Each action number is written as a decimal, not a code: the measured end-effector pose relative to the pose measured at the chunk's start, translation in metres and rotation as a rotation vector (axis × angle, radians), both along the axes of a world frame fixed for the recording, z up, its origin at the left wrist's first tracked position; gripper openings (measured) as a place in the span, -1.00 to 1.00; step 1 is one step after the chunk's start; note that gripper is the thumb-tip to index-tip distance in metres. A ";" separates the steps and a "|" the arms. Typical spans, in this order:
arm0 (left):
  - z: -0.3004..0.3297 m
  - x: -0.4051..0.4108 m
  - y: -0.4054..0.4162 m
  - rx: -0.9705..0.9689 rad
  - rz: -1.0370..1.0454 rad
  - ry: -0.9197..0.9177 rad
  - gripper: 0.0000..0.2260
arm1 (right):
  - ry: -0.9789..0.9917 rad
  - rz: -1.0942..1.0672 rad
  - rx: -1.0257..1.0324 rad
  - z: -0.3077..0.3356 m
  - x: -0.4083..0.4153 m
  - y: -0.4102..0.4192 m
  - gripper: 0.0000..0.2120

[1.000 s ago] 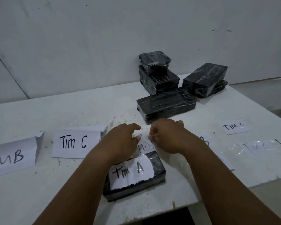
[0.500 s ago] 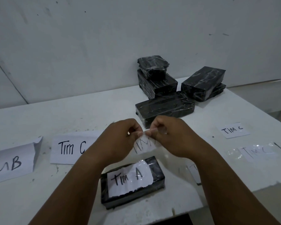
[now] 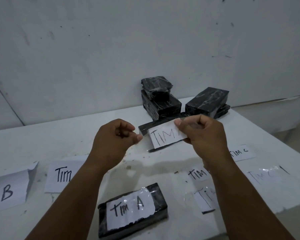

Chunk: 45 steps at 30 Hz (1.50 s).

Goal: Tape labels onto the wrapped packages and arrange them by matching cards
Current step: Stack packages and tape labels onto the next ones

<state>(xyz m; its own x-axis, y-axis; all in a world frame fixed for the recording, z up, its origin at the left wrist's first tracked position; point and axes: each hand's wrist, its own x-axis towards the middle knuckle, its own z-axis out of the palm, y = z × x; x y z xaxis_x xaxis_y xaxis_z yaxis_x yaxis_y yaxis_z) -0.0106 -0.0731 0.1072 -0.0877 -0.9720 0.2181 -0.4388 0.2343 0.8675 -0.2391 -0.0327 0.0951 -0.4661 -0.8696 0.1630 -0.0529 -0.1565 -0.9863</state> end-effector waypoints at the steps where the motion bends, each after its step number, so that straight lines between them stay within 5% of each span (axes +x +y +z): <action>1: 0.000 -0.002 -0.003 0.000 0.011 0.016 -0.77 | -0.005 -0.023 -0.003 0.001 -0.002 -0.001 -0.76; 10: -0.004 -0.016 -0.027 0.172 -0.181 0.177 -0.79 | -0.087 -0.164 -0.043 -0.007 -0.015 -0.012 -0.94; 14: -0.023 -0.029 -0.045 0.058 -0.032 -0.019 -0.87 | -0.142 -0.213 -0.051 -0.009 -0.019 -0.018 -0.94; 20: -0.040 -0.043 -0.071 0.075 -0.203 -0.605 -0.10 | -0.209 -0.227 -0.018 -0.016 -0.021 -0.025 -0.91; 27: -0.038 -0.054 -0.087 0.063 -0.148 -0.740 -0.04 | -0.253 -0.217 -0.019 -0.019 -0.027 -0.024 -0.90; 31: -0.043 -0.057 -0.094 0.143 -0.176 -0.733 0.17 | -0.273 -0.218 -0.015 -0.018 -0.026 -0.022 -0.88; 37: -0.040 -0.054 -0.100 0.142 -0.167 -0.641 -0.25 | -0.287 -0.205 -0.012 -0.012 -0.017 -0.015 -0.87; 45: 0.020 -0.013 -0.044 -0.085 -0.129 -0.457 -0.33 | -0.312 -0.153 -0.092 0.016 -0.009 0.006 -0.87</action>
